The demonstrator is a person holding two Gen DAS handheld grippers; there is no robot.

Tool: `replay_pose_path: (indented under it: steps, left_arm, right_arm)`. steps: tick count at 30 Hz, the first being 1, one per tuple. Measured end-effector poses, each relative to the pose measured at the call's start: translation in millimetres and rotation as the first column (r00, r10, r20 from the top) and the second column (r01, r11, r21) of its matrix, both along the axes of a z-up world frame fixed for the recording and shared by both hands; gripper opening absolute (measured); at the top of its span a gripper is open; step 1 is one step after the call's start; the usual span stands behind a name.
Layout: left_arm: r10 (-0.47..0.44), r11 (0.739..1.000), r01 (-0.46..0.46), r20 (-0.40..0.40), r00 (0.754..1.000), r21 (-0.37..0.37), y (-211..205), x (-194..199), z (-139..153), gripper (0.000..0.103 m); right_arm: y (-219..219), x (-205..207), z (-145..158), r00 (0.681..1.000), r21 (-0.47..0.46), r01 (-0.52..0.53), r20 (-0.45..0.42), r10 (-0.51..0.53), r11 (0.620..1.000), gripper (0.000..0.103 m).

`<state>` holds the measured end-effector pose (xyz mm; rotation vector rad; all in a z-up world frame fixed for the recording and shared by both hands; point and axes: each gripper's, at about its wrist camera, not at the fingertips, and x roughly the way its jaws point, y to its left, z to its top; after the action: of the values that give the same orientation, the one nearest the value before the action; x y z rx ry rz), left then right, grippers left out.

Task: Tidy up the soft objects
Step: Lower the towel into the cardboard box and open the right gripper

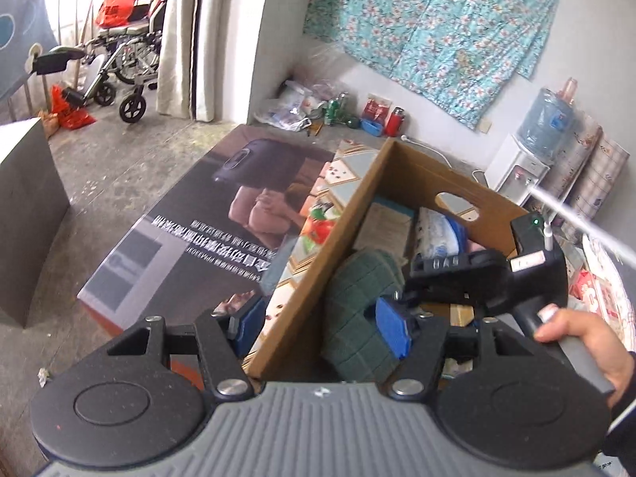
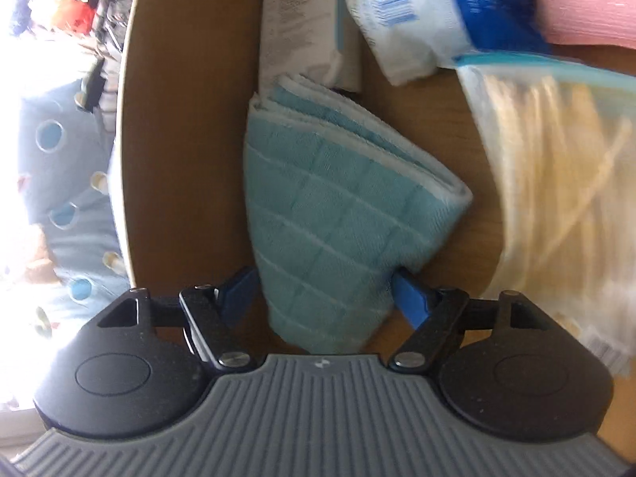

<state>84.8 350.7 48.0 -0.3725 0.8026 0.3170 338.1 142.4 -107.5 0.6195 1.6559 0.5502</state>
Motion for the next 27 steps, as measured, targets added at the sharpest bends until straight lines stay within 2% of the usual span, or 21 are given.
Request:
replay_pose_path:
  steps: [3,6,7,9,10,13,19,22,24,26,27]
  left_arm:
    - [0.013,1.000,-0.013,-0.006,1.000,-0.012,7,-4,-3,0.063]
    - [0.022,1.000,-0.023,-0.006,1.000,-0.015,11,-7,-6,0.063]
    - [0.024,1.000,-0.024,-0.006,1.000,-0.016,12,-8,-6,0.063]
    - [0.026,1.000,-0.026,-0.005,1.000,-0.017,14,-8,-8,0.063]
    - [0.026,1.000,-0.026,-0.006,1.000,-0.018,14,-8,-8,0.063]
    - [0.025,0.999,-0.025,-0.009,1.000,-0.023,15,-8,-9,0.063]
    - [0.024,0.999,-0.025,-0.018,1.000,-0.021,15,-8,-15,0.063]
    - [0.024,0.999,-0.025,-0.022,0.999,-0.023,13,-7,-17,0.063]
    - [0.022,0.999,-0.022,-0.025,0.999,-0.024,12,-7,-18,0.063]
    - [0.018,1.000,-0.019,-0.027,0.999,-0.025,10,-7,-19,0.063]
    - [0.015,1.000,-0.016,-0.027,1.000,-0.026,9,-8,-19,0.063]
  right_arm:
    - [3,-2,3,0.998,0.009,0.010,0.064,-0.010,1.000,0.070]
    - [4,-6,7,0.991,-0.007,-0.007,0.132,0.007,1.000,0.049]
    - [3,-6,9,0.988,-0.015,-0.016,0.155,0.018,1.000,0.038]
    - [4,-7,11,0.978,-0.027,-0.038,0.205,0.043,0.999,0.023]
    - [4,-7,13,0.972,-0.025,-0.047,0.227,0.052,0.999,0.020]
    - [4,-10,20,0.952,-0.008,-0.077,0.297,0.076,0.997,0.015]
    - [15,-8,29,0.909,-0.014,-0.111,0.404,0.107,0.994,0.014]
    - [20,-4,20,0.912,-0.049,-0.125,0.387,0.134,0.991,0.017]
    - [22,-1,21,0.923,-0.040,-0.110,0.368,0.117,0.993,0.018]
    - [17,3,23,0.934,-0.032,-0.106,0.340,0.110,0.994,0.023]
    - [14,6,24,0.940,-0.032,-0.099,0.326,0.104,0.995,0.032]
